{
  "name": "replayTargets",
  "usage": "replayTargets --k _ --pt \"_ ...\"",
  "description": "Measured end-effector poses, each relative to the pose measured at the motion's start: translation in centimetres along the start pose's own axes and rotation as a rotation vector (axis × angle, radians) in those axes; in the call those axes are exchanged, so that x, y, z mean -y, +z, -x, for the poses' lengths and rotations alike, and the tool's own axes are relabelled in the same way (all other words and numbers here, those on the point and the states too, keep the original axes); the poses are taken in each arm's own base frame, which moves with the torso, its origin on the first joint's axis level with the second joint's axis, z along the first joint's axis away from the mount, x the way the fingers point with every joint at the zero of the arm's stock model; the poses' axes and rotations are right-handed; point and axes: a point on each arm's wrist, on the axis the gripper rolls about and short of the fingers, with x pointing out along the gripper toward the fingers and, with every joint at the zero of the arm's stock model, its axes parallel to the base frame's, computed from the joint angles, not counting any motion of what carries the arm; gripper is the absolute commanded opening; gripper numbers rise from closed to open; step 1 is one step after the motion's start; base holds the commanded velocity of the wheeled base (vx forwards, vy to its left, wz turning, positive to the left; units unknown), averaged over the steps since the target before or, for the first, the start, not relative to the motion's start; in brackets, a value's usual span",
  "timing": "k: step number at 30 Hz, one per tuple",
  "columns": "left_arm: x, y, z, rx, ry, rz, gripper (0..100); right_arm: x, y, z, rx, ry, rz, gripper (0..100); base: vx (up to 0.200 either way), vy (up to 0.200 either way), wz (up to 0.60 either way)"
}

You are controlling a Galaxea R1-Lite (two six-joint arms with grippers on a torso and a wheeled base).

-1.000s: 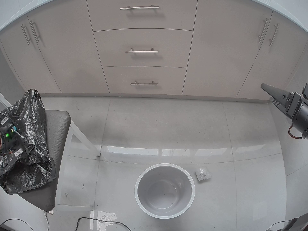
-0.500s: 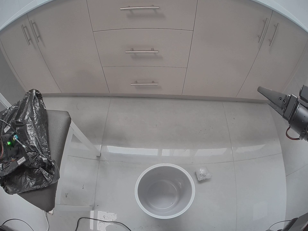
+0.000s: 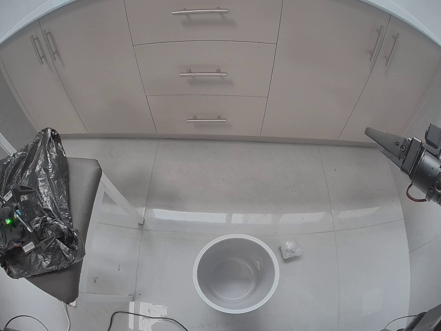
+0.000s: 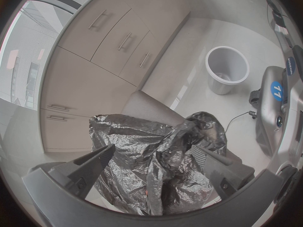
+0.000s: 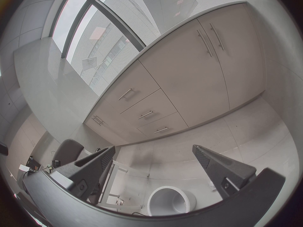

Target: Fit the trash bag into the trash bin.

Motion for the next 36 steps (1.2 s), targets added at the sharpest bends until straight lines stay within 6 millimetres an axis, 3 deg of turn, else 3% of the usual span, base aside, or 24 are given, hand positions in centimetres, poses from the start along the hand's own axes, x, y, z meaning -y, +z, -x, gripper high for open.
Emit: replayTargets --k 9,19,32,33,36 --pt "0.5 -0.2 -0.6 -0.011 -0.039 0.002 100 0.3 -0.4 -0.5 -0.019 -0.011 -0.017 100 0.000 0.000 0.00" --pt "0.2 -0.5 -4.3 -0.016 -0.062 0.003 100 0.5 -0.4 -0.7 -0.022 -0.018 -0.052 100 0.000 0.000 0.00" --pt "0.4 -0.2 -6.6 -0.004 -0.095 -0.011 100 1.0 -0.4 -1.1 -0.023 -0.041 -0.056 100 0.000 0.000 0.00" --pt "0.4 -0.2 -6.7 -0.004 -0.096 -0.011 0 1.0 -0.4 -1.1 -0.023 -0.042 -0.056 100 0.000 0.000 0.00" --pt "0.4 -0.2 -6.9 -0.005 -0.102 -0.010 0 1.1 -0.4 -1.1 -0.024 -0.042 -0.056 100 0.000 0.000 0.00"
